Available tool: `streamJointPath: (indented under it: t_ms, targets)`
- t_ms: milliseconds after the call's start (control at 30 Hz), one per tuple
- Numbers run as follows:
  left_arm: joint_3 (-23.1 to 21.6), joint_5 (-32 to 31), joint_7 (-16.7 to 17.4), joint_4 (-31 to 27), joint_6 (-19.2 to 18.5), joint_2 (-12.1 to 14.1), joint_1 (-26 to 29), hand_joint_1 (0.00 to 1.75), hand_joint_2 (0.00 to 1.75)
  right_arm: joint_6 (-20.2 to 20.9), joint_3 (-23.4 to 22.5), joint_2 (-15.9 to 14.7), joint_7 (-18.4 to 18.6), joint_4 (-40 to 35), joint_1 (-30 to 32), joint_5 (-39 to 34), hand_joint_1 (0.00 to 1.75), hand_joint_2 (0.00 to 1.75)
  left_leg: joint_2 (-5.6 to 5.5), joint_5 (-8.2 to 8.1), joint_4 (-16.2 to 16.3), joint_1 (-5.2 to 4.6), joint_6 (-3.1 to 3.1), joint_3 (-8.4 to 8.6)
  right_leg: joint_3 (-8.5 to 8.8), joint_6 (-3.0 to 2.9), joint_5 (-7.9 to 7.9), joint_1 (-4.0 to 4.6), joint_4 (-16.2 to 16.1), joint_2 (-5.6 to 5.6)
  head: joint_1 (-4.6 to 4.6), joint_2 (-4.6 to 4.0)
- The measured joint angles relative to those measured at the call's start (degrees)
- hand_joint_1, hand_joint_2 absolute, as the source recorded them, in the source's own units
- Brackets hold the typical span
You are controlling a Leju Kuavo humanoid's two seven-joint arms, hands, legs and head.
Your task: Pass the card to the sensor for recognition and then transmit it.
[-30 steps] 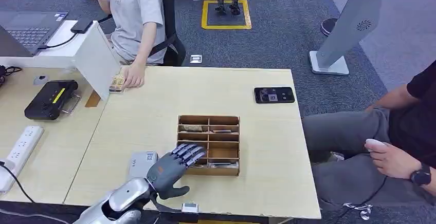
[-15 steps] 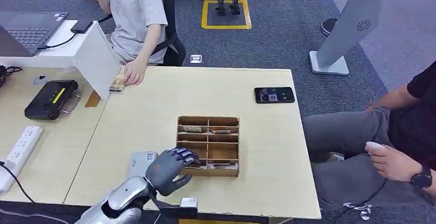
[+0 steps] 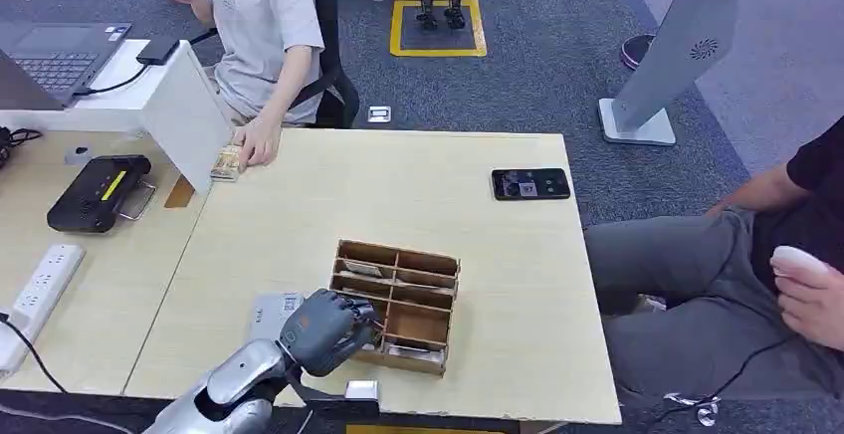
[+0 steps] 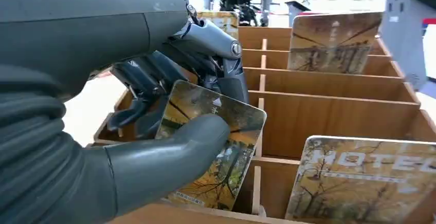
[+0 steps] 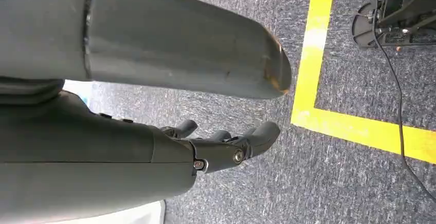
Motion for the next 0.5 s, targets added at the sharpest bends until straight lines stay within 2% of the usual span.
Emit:
streamJointPath:
  t_ms: [133,233,267,367,500]
  targets:
    - [1.4,9.4,-5.6,-0.5,-2.1,0.7,-0.3,1.75,1.75,-0.2,0.3,0.0,-0.2,-0.1,0.0,0.5,0.0,0.0,0.0,0.01,0.0,0.0,-0.01,0.01,-0.01,0.0,0.0,0.01,0.0,0.0,0.0,0.0]
    - [3.8,15.5,-7.3,-4.8,-5.3,3.4,-2.6,1.75,1.75,-0.2,0.7,0.0,-0.5,-0.1,0.0,0.5,0.0,0.0,-0.01,0.06,0.0,0.04,0.0,-0.01,-0.01,-0.01,0.01,0.05,0.0,-0.02,0.0,0.0]
    - [5.0,17.6,-7.5,-7.1,-6.9,4.6,-3.9,1.75,1.75,-0.1,0.8,0.0,-0.8,-0.1,0.1,0.5,0.0,0.0,-0.02,0.08,0.0,0.05,0.02,-0.02,0.0,-0.02,0.02,0.06,0.0,-0.04,0.02,0.0]
    - [8.5,19.3,-7.4,-12.1,-8.4,7.5,-8.5,1.75,1.75,0.1,1.0,-0.1,-1.1,-0.1,0.1,0.5,0.0,0.0,-0.03,0.12,0.0,0.08,-0.03,0.0,0.0,-0.08,0.06,0.08,0.0,-0.05,0.0,0.0]
    - [12.7,20.3,-4.0,-16.7,-10.2,11.5,-16.7,1.75,1.75,0.1,1.2,-0.1,-1.6,-0.1,0.1,0.5,0.0,0.0,-0.01,0.16,0.0,0.11,-0.04,-0.02,-0.01,-0.14,0.12,0.09,0.0,-0.04,0.0,0.0]
